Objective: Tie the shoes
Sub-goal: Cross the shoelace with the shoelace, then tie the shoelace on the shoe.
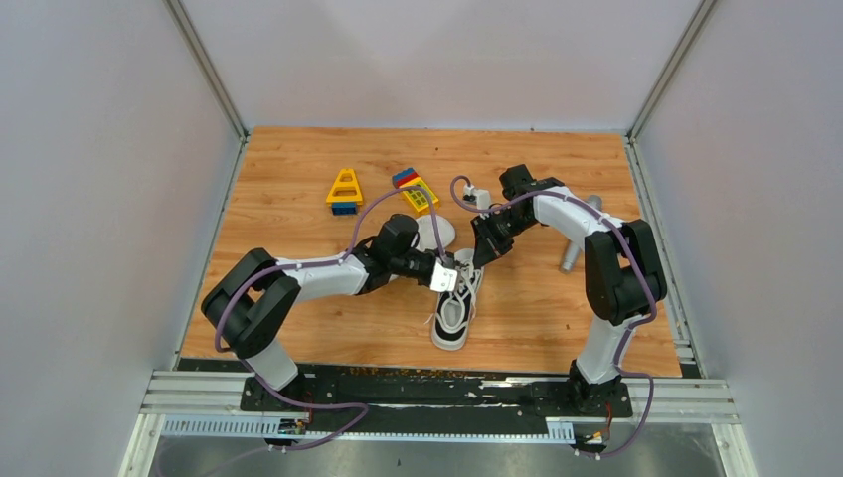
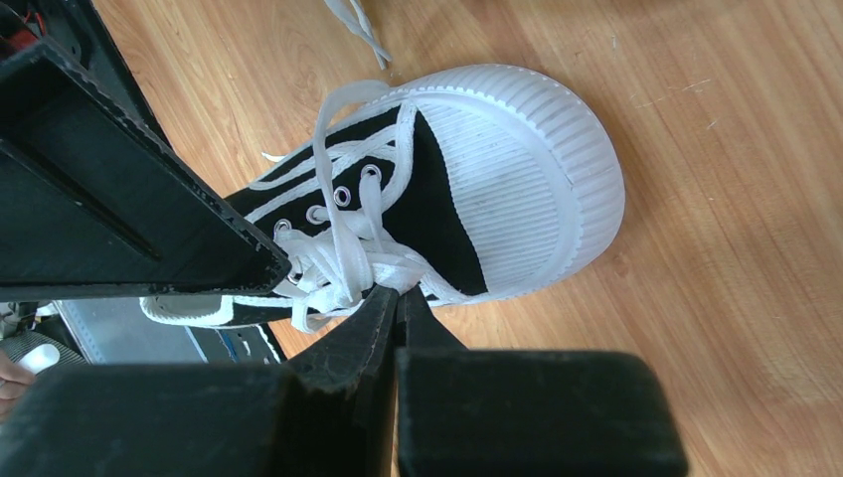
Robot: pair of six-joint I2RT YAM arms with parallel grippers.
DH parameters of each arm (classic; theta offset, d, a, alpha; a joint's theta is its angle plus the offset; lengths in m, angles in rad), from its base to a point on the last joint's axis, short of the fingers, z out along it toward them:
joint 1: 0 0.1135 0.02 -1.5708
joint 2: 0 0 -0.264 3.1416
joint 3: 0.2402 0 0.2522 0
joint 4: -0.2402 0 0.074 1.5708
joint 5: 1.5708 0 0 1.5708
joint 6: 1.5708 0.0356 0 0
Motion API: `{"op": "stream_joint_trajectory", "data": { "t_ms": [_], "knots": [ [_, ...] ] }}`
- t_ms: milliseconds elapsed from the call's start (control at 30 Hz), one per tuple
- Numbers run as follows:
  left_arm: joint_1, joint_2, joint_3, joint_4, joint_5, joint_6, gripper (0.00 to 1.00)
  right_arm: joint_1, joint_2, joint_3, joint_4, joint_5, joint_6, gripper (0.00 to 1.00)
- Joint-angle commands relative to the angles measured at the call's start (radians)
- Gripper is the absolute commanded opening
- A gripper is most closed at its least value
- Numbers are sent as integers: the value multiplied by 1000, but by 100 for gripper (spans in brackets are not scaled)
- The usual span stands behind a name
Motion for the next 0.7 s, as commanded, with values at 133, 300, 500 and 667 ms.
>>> {"op": "stream_joint_trajectory", "data": {
  "t_ms": [133, 300, 500, 667],
  "knots": [
    [-24, 23, 45, -5, 3, 79, 42, -2, -12, 14, 7, -22, 5, 0],
    [-36, 30, 45, 11, -30, 111, 40, -3, -14, 8, 8, -22, 7, 0],
    [-42, 31, 42, 4, -56, 168, 35, -2, -15, 6, 7, -24, 9, 0],
    [-42, 32, 45, -23, -67, 238, 42, -2, -19, 5, 8, -23, 9, 0]
  ]
}}
